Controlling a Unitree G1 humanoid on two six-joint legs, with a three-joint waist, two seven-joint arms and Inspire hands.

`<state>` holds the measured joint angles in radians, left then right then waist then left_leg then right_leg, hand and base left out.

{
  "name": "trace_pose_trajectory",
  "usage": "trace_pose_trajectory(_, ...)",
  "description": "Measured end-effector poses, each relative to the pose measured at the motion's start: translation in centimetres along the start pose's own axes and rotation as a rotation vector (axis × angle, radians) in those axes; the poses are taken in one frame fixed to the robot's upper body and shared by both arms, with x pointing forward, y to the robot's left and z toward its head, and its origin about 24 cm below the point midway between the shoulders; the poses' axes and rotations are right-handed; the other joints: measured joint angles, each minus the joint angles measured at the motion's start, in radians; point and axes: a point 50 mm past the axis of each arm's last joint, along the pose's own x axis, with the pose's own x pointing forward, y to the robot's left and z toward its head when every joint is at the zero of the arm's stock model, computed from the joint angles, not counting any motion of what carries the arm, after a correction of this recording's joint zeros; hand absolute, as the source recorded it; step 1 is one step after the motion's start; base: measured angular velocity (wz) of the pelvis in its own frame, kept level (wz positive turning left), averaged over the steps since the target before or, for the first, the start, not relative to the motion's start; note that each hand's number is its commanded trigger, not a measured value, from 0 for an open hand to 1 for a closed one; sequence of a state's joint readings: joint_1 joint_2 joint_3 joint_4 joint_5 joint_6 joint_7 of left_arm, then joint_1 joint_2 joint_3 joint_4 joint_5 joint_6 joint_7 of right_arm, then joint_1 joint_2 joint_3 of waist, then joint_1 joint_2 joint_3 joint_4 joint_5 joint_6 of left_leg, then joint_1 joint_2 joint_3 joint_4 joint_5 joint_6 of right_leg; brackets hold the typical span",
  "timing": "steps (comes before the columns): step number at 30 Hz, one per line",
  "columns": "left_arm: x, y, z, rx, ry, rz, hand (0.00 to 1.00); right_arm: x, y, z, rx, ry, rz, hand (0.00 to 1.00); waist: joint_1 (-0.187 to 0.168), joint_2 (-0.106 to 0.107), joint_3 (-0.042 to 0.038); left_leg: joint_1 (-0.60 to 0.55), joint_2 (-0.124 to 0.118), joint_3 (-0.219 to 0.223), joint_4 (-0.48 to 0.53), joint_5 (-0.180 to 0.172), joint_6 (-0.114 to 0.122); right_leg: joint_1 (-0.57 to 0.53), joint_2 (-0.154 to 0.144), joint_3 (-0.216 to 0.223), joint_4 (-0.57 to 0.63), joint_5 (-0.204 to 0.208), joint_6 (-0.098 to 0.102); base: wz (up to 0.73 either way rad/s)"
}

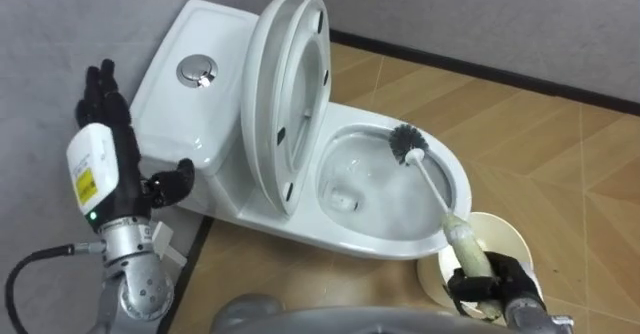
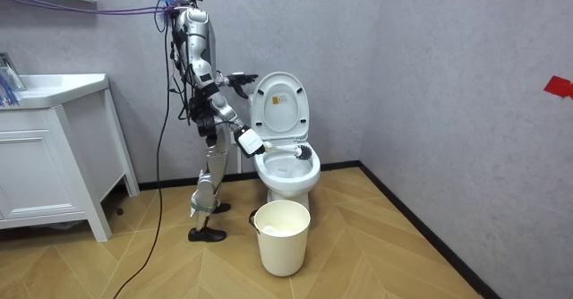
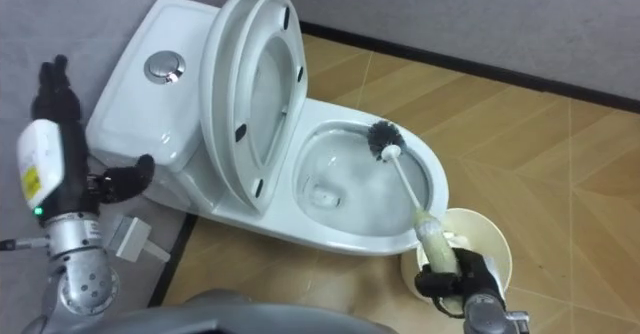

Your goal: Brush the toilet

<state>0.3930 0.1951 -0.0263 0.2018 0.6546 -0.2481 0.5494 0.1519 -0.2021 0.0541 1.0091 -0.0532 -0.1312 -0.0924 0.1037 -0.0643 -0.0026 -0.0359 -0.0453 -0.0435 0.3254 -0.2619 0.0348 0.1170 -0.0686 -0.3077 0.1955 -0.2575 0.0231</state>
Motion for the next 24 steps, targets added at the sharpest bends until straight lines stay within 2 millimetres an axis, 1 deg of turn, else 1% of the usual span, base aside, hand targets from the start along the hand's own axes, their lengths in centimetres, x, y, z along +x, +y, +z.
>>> trace_pose_trajectory(2,-0.3,-0.7,-0.3,0.027,0.007,-0.076,0.0,0.1,0.0,0.3,-0.021,-0.008,0.016,1.0,-0.002,-0.002,0.0018,0.005,0.0,0.0,0.0,0.0,0.0,0.003,0.0,0.004,0.0,0.001,0.001,-0.04)
trace_pose_trajectory(4,-0.6,-1.3,-0.6,0.049,0.009,-0.144,0.0,0.3,-0.1,0.9,-0.042,-0.025,0.035,1.0,-0.019,-0.002,0.0041,0.005,0.0,0.004,-0.001,0.0,0.0,0.004,0.0,0.006,0.0,0.002,0.001,0.0)
trace_pose_trajectory(5,-0.7,-1.4,-0.7,0.055,0.01,-0.16,0.0,0.4,-0.1,1.0,-0.043,-0.028,0.039,1.0,-0.022,-0.001,0.0044,0.007,0.0,0.006,-0.001,0.0,0.0,0.004,0.0,0.009,0.001,0.002,0.001,-0.07)
trace_pose_trajectory(6,-0.9,-1.7,-1.0,0.067,0.017,-0.194,0.0,0.5,-0.3,1.3,-0.049,-0.034,0.047,1.0,-0.027,0.002,0.0062,0.012,0.001,0.014,-0.006,0.001,0.002,0.003,-0.001,0.018,0.006,0.002,0.001,-0.16)
trace_pose_trajectory(9,-1.5,-2.5,-2.2,0.107,0.049,-0.272,0.0,0.6,-1.0,1.7,-0.062,-0.046,0.048,1.0,-0.039,0.007,0.0058,0.016,0.003,0.033,-0.026,0.006,0.004,-0.012,-0.001,0.047,0.01,0.002,0.001,-0.2)
trace_pose_trajectory(10,-1.6,-2.4,-2.4,0.115,0.052,-0.274,0.0,0.6,-1.2,1.7,-0.072,-0.046,0.047,1.0,-0.04,0.006,0.0057,0.017,0.004,0.038,-0.034,0.011,0.004,-0.016,-0.001,0.055,0.011,0.004,0.001,-0.17)
trace_pose_trajectory(14,-1.7,-2.2,-3.0,0.153,0.047,-0.293,0.0,0.8,-1.9,2.0,-0.133,-0.041,0.053,1.0,-0.043,0.007,0.0055,0.028,0.002,0.042,-0.055,0.022,0.005,-0.018,-0.002,0.058,0.009,0.008,0.0,-0.05)
trace_pose_trajectory(15,-1.7,-2.3,-3.2,0.16,0.05,-0.298,0.0,0.8,-2.1,2.1,-0.142,-0.044,0.049,1.0,-0.044,0.009,0.0043,0.031,0.002,0.042,-0.058,0.024,0.004,-0.016,-0.002,0.058,0.009,0.008,0.0,0.0)
trace_pose_trajectory(17,-1.4,-2.3,-3.2,0.171,0.047,-0.301,0.0,0.9,-2.5,2.3,-0.124,-0.05,0.033,1.0,-0.044,0.013,0.0048,0.032,0.003,0.042,-0.058,0.025,0.004,-0.014,-0.002,0.057,0.009,0.008,0.0,0.0)
trace_pose_trajectory(18,-1.3,-2.3,-3.4,0.191,0.044,-0.306,0.0,0.9,-2.8,2.6,-0.118,-0.062,0.02,1.0,-0.044,0.017,0.0058,0.032,0.003,0.042,-0.058,0.026,0.004,-0.014,-0.002,0.056,0.009,0.008,-0.001,0.0)
trace_pose_trajectory(20,-1.3,-2.3,-3.5,0.206,0.046,-0.312,0.0,0.8,-3.2,3.0,-0.111,-0.082,0.01,1.0,-0.045,0.025,0.0052,0.032,0.003,0.043,-0.058,0.027,0.004,-0.015,-0.002,0.056,0.01,0.009,-0.002,0.0)
trace_pose_trajectory(21,-1.2,-2.3,-3.5,0.225,0.042,-0.316,0.0,0.8,-3.5,3.1,-0.104,-0.088,-0.001,1.0,-0.049,0.028,0.0042,0.032,0.003,0.043,-0.058,0.027,0.003,-0.016,-0.001,0.057,0.01,0.009,-0.002,0.0)
trace_pose_trajectory(22,-1.1,-2.2,-3.5,0.239,0.039,-0.316,0.0,0.8,-3.8,3.1,-0.096,-0.088,-0.013,1.0,-0.046,0.039,-0.0014,0.031,0.003,0.043,-0.057,0.027,0.004,-0.016,-0.001,0.056,0.01,0.009,-0.002,0.0)
trace_pose_trajectory(24,-0.5,-1.8,-3.6,0.259,0.038,-0.311,0.0,0.7,-4.2,3.1,-0.095,-0.092,-0.028,1.0,-0.043,0.038,-0.0009,0.031,0.004,0.043,-0.056,0.027,0.003,-0.017,-0.001,0.058,0.011,0.009,-0.002,0.0)
